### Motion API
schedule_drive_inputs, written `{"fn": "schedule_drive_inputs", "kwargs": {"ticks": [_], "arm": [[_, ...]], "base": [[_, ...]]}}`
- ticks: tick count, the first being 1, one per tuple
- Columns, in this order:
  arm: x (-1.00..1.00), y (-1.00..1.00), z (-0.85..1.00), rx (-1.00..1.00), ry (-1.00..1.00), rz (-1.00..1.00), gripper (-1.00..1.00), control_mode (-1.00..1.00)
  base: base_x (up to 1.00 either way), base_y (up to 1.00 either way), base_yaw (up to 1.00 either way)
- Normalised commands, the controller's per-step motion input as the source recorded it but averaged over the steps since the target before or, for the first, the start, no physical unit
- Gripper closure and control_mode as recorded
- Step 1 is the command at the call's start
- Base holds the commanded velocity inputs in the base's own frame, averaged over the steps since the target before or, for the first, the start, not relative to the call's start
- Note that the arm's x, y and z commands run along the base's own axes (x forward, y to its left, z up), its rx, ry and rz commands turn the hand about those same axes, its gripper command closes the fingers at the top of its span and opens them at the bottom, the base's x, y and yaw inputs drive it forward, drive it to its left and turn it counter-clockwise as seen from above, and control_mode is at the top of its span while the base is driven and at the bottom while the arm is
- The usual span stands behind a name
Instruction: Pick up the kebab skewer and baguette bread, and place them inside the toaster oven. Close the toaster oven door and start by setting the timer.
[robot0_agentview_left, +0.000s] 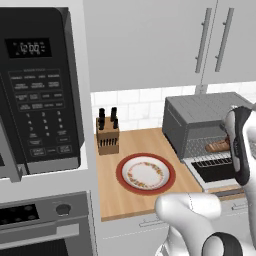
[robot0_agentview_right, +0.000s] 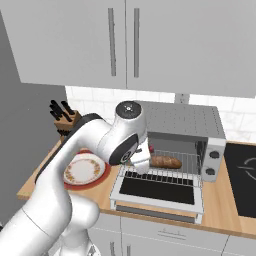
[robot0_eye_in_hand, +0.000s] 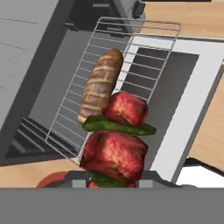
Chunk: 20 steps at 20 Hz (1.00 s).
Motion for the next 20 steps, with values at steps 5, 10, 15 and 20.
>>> {"fn": "schedule_drive_inputs", "kwargs": {"ticks": [5,10,15,20], "arm": [[0.05,-0.61,-0.15,0.02,0.00,-0.01,1.00,-1.00],[0.13,-0.51,-0.32,0.00,0.00,-0.03,1.00,-1.00],[0.31,-0.39,-0.37,0.00,0.00,-0.01,1.00,-1.00],[0.37,-0.33,-0.25,0.00,0.00,0.00,1.00,-1.00]], "base": [[0.00,0.00,0.00],[0.00,0.00,0.00],[0.00,0.00,0.00],[0.00,0.00,0.00]]}}
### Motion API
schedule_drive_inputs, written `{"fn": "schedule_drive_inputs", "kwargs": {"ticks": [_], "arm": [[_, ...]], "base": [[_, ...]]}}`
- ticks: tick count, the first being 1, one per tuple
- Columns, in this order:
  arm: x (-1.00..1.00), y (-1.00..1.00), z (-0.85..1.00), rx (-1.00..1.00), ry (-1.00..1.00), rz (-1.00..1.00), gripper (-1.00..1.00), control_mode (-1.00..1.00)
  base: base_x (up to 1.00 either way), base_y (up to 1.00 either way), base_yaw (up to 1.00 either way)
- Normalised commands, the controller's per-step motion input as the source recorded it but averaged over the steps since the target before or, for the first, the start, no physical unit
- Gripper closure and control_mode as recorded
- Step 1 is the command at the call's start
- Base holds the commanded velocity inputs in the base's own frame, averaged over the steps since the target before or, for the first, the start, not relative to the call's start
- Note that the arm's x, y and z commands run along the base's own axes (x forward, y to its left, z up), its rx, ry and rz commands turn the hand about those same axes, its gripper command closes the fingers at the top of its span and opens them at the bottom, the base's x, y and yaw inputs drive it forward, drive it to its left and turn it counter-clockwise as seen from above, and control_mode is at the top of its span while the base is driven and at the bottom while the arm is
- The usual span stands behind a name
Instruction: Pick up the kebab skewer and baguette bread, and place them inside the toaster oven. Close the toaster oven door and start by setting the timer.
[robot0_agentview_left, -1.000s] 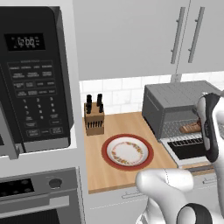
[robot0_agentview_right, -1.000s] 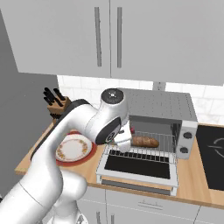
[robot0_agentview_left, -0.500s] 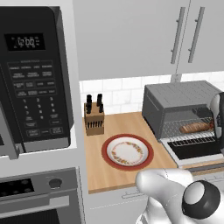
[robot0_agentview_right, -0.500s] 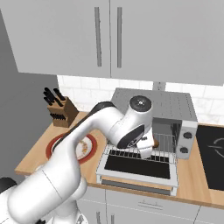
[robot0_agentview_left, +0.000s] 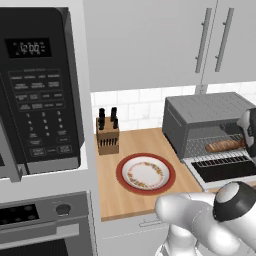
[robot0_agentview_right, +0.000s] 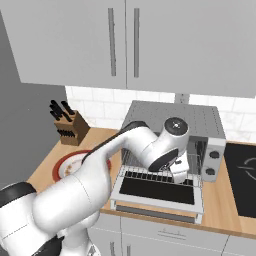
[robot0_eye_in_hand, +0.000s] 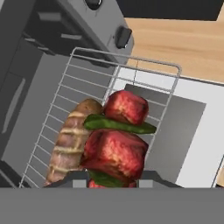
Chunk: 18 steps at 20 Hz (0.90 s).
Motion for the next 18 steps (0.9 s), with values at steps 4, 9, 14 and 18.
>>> {"fn": "schedule_drive_inputs", "kwargs": {"ticks": [4,9,14,18], "arm": [[0.48,-0.05,-0.45,0.00,0.00,-0.02,1.00,-1.00],[0.40,0.00,-0.45,0.00,0.00,-0.01,1.00,-1.00],[0.21,0.00,-0.37,0.00,0.03,-0.01,1.00,-1.00],[0.05,0.00,-0.24,0.00,0.02,-0.01,1.00,-1.00]], "base": [[0.00,0.00,0.00],[0.00,0.00,0.00],[0.00,0.00,0.00],[0.00,0.00,0.00]]}}
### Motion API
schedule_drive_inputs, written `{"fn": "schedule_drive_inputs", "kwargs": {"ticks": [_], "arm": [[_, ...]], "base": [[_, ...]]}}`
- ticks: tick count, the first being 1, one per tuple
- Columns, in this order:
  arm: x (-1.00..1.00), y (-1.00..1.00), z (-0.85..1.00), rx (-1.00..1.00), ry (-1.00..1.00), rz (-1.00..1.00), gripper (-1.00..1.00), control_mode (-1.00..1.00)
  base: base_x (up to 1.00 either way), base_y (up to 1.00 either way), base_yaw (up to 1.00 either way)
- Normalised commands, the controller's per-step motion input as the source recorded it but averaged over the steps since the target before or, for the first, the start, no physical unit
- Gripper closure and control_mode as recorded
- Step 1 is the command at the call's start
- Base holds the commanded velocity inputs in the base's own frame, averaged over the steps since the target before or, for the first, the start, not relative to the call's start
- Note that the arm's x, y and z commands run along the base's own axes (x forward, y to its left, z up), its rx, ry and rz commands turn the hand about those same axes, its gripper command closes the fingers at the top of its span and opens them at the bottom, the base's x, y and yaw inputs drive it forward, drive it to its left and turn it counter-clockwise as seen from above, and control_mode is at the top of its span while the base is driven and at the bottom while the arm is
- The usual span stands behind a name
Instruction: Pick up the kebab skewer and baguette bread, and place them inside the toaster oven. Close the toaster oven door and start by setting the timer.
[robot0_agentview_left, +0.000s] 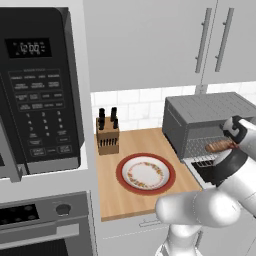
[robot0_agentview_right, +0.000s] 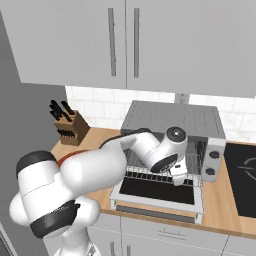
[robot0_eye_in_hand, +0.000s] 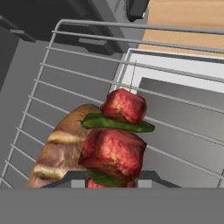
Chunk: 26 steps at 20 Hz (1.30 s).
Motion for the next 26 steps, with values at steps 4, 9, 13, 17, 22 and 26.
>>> {"fn": "schedule_drive_inputs", "kwargs": {"ticks": [4,9,13,17,22,26], "arm": [[0.00,0.00,-0.08,0.00,0.03,0.00,1.00,-1.00],[0.10,0.00,0.00,0.00,0.05,0.00,1.00,-1.00],[0.11,0.00,0.00,0.00,0.06,0.00,1.00,-1.00],[0.02,0.00,0.00,0.00,0.06,0.00,1.00,-1.00],[0.00,0.00,0.00,0.00,0.02,0.00,-1.00,-1.00],[0.00,0.00,0.00,0.00,0.00,0.00,-1.00,-1.00]], "base": [[0.00,0.00,0.00],[0.00,0.00,0.00],[0.00,0.00,0.00],[0.00,0.00,0.00],[0.00,0.00,0.00],[0.00,0.00,0.00]]}}
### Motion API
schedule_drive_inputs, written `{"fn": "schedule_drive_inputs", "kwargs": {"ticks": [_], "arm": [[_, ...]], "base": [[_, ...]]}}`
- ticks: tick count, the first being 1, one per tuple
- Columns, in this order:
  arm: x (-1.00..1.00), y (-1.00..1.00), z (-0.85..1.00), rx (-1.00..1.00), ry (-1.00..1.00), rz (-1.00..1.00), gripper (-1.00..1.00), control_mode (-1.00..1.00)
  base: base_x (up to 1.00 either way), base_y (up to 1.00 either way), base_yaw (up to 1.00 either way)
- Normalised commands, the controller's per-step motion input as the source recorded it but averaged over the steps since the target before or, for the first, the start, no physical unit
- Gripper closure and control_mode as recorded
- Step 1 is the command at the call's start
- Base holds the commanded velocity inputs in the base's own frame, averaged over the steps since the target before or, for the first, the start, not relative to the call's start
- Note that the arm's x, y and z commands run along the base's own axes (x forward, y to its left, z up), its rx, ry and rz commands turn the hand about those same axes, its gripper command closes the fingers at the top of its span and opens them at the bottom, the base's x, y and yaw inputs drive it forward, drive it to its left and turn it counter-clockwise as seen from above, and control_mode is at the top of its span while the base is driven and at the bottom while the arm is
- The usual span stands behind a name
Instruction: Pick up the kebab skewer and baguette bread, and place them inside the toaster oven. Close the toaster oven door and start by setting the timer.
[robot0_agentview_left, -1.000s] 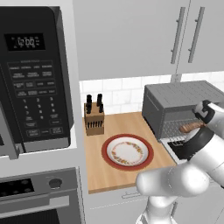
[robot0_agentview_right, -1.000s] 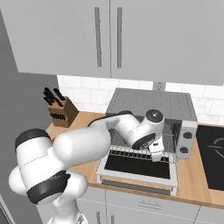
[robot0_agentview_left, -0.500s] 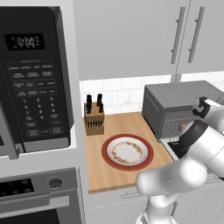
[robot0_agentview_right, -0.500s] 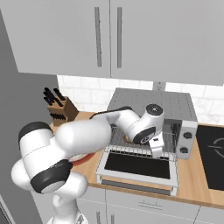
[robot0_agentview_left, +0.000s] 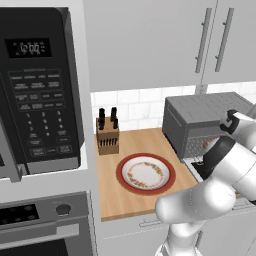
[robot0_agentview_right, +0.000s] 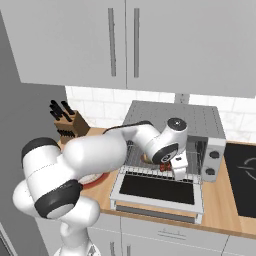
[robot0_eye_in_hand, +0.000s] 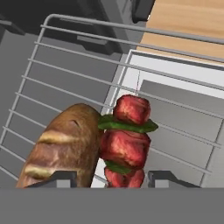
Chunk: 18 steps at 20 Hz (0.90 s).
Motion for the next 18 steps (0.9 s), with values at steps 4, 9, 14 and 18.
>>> {"fn": "schedule_drive_inputs", "kwargs": {"ticks": [4,9,14,18], "arm": [[0.00,0.00,0.00,0.00,0.00,0.00,-1.00,-1.00],[-0.23,0.00,0.18,0.00,-0.07,0.00,-1.00,-1.00],[-0.49,0.00,0.51,0.00,-0.19,0.03,-1.00,-1.00],[-0.26,0.00,0.25,-0.04,-0.15,0.08,-1.00,-1.00]], "base": [[0.00,0.00,0.00],[0.00,0.00,0.00],[0.00,0.00,0.00],[0.00,0.00,0.00]]}}
